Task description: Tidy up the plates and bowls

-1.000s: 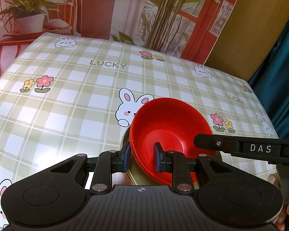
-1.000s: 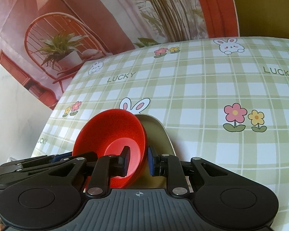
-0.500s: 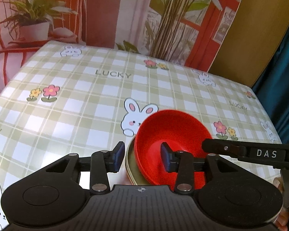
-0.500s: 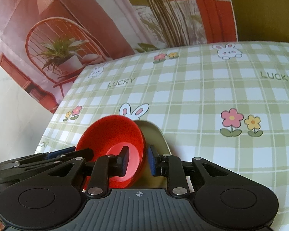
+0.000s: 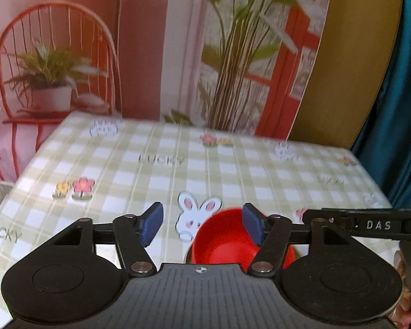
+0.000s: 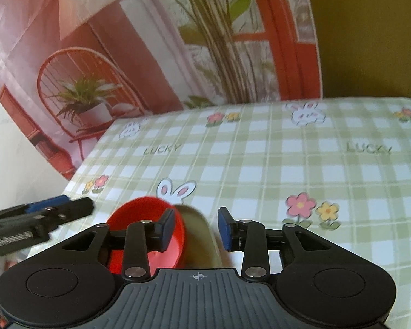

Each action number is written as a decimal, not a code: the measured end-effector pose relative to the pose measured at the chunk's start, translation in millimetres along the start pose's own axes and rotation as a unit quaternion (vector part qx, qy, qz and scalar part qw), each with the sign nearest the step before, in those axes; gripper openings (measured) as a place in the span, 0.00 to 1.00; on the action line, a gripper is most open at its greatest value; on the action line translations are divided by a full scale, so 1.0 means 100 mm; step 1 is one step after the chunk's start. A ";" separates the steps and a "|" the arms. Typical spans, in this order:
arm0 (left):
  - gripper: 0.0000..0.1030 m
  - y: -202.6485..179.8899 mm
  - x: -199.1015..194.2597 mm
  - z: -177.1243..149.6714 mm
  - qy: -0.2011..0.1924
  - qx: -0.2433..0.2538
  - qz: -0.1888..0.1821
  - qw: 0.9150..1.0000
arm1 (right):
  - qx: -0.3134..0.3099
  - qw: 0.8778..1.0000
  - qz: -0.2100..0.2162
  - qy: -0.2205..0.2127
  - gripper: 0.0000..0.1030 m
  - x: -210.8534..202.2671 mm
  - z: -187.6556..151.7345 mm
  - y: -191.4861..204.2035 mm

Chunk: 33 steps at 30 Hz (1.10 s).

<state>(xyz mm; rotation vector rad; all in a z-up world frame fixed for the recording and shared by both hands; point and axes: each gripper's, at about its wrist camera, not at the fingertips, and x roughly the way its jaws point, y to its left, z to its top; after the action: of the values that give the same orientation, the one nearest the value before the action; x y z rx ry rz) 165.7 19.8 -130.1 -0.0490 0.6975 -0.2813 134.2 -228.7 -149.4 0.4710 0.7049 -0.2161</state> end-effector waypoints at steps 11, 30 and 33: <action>0.81 -0.09 -0.35 0.19 -0.076 0.019 0.043 0.996 | -0.043 0.996 -0.033 -0.069 0.93 -0.45 0.20 -0.05; 0.85 -0.38 -1.13 0.23 -0.136 0.044 0.086 0.986 | -0.081 0.983 -0.031 -0.164 1.00 -1.39 0.16 0.22; 0.85 -0.49 -1.24 0.22 -0.151 0.074 0.127 0.977 | -0.078 0.981 -0.024 -0.176 1.00 -1.51 0.16 0.25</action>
<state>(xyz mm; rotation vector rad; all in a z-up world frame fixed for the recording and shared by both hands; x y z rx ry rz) 77.2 5.2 -28.7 0.1378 0.3733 -0.0757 39.4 -209.6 -29.4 0.2567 0.3818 -0.2800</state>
